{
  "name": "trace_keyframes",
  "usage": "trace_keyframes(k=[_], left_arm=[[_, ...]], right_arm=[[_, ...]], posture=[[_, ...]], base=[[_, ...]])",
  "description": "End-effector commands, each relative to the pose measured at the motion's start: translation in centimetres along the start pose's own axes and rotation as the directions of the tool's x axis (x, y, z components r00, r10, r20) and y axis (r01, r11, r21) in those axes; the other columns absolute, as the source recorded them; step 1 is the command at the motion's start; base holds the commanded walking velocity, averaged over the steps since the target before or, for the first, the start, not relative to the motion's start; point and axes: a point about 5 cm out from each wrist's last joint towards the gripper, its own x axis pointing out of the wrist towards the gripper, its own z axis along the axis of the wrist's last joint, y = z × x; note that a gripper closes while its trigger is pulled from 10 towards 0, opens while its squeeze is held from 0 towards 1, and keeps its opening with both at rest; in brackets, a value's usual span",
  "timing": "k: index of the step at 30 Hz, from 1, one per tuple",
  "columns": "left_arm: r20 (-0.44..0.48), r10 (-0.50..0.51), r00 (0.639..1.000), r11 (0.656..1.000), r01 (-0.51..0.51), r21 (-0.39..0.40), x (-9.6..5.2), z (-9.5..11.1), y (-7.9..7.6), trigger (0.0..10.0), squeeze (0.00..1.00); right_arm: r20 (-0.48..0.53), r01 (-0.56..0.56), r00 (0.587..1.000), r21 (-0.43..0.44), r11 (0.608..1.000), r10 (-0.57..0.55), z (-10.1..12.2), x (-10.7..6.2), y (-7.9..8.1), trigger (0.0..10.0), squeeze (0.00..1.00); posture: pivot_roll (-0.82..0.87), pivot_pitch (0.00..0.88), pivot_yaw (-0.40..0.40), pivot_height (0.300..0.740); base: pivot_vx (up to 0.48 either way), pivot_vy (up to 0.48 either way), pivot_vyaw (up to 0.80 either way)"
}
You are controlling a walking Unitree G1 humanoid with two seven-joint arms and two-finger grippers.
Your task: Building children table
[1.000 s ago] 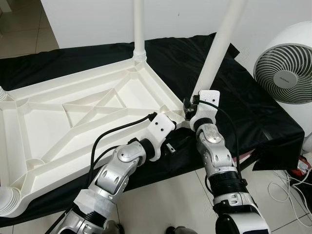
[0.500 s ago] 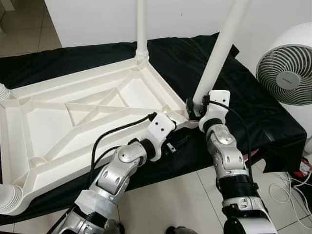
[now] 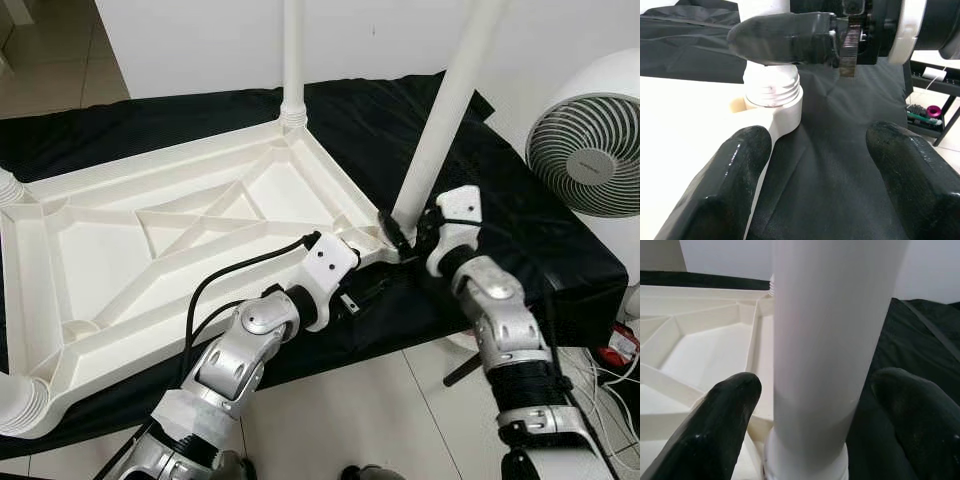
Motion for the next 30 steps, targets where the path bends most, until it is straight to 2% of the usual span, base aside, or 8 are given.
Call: trace_keyframes(k=[1,5,6,14,15,23,24,30], left_arm=[[-0.020,-0.031,0.999,1.000,0.031,0.005,-0.1,-0.3,-0.3,10.0,0.00],[-0.019,-0.025,0.999,1.000,0.025,0.004,-0.3,-0.4,-0.4,10.0,0.00],[-0.019,-0.022,1.000,1.000,0.022,0.002,-0.4,-0.4,-0.4,10.0,0.00],[-0.022,-0.035,0.999,0.999,0.035,0.000,-0.3,-0.4,-0.6,10.0,0.00],[-0.022,-0.044,0.999,0.999,0.044,0.001,-0.3,-0.4,-0.7,10.0,0.00],[-0.008,-0.045,0.999,0.999,0.045,0.006,0.1,-0.1,-0.6,10.0,0.00],[-0.004,-0.030,1.000,1.000,0.030,0.006,0.2,0.2,-0.3,10.0,0.00],[0.019,0.038,0.999,0.999,-0.038,0.018,0.4,1.8,1.1,10.0,0.00]], right_arm=[[0.002,-0.033,0.999,0.034,0.999,0.033,-0.1,-0.5,0.4,8.7,0.00],[0.046,-0.024,0.999,0.048,0.999,0.022,0.3,-1.7,0.7,5.5,0.00],[0.040,0.030,0.999,0.090,0.995,-0.034,0.1,-3.1,0.6,10.0,0.00],[0.037,0.036,0.998,0.129,0.991,-0.041,-0.5,-5.0,1.3,8.9,0.00],[0.030,0.032,0.999,0.136,0.990,-0.037,-0.8,-5.3,1.5,0.0,0.00],[0.005,-0.015,1.000,0.152,0.988,0.015,-1.4,-5.5,2.3,0.0,0.00],[-0.046,-0.059,0.997,0.163,0.985,0.068,-2.1,-5.4,2.4,8.7,0.00],[-0.126,-0.084,0.987,0.123,0.989,0.099,-3.2,-4.4,1.2,10.0,0.00]], posture=[[-0.08,0.083,-0.018,0.740],[-0.07,0.081,-0.029,0.740],[-0.07,0.084,-0.028,0.740],[-0.09,0.082,-0.013,0.740],[-0.10,0.082,-0.007,0.740],[-0.10,0.082,0.004,0.740],[-0.10,0.083,0.007,0.740],[-0.09,0.089,0.001,0.740]], base=[[0.000,0.000,0.00],[0.000,0.000,0.00],[0.000,0.000,0.00],[0.000,0.000,0.00],[0.000,0.000,0.00],[0.000,0.000,0.00],[0.000,0.000,0.00],[0.000,0.000,0.00]])
